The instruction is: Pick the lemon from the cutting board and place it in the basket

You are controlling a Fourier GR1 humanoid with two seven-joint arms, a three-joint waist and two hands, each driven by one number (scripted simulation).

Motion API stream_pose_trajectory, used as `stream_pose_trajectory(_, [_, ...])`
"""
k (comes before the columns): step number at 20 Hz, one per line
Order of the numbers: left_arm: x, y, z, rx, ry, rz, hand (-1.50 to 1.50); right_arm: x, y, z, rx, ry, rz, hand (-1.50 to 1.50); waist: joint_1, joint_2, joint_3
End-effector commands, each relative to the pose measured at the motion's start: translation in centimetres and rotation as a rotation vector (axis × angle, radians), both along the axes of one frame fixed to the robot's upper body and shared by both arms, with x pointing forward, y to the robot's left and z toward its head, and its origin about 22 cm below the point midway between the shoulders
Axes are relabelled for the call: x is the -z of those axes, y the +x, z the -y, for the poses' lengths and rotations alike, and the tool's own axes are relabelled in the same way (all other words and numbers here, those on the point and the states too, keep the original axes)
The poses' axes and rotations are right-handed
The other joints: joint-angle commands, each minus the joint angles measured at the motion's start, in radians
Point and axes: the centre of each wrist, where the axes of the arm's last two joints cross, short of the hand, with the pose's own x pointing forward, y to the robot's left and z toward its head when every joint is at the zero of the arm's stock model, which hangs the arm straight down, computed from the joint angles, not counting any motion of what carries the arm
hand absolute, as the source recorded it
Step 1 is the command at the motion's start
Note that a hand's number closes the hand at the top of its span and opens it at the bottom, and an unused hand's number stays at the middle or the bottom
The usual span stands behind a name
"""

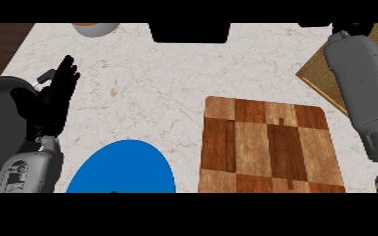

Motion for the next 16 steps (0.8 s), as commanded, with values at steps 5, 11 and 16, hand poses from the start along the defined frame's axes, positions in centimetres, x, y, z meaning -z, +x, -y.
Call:
stream_pose_trajectory(5, [-1.0,-0.8,-0.4,0.015,0.015,0.0,0.0,-0.4,-0.7,6.1,-0.004,0.089,0.013,1.5,0.0,-0.002,0.001])
stream_pose_trajectory(11, [-0.3,0.0,0.6,0.009,-0.004,0.006,0.0,3.5,-2.4,8.7,-0.064,-0.443,-0.205,1.5,-0.001,0.011,-0.009])
stream_pose_trajectory(16, [-0.9,0.2,0.4,0.003,0.005,0.017,0.0,1.4,-1.8,8.5,-0.078,-0.694,-0.192,1.5,0.004,0.001,-0.001])
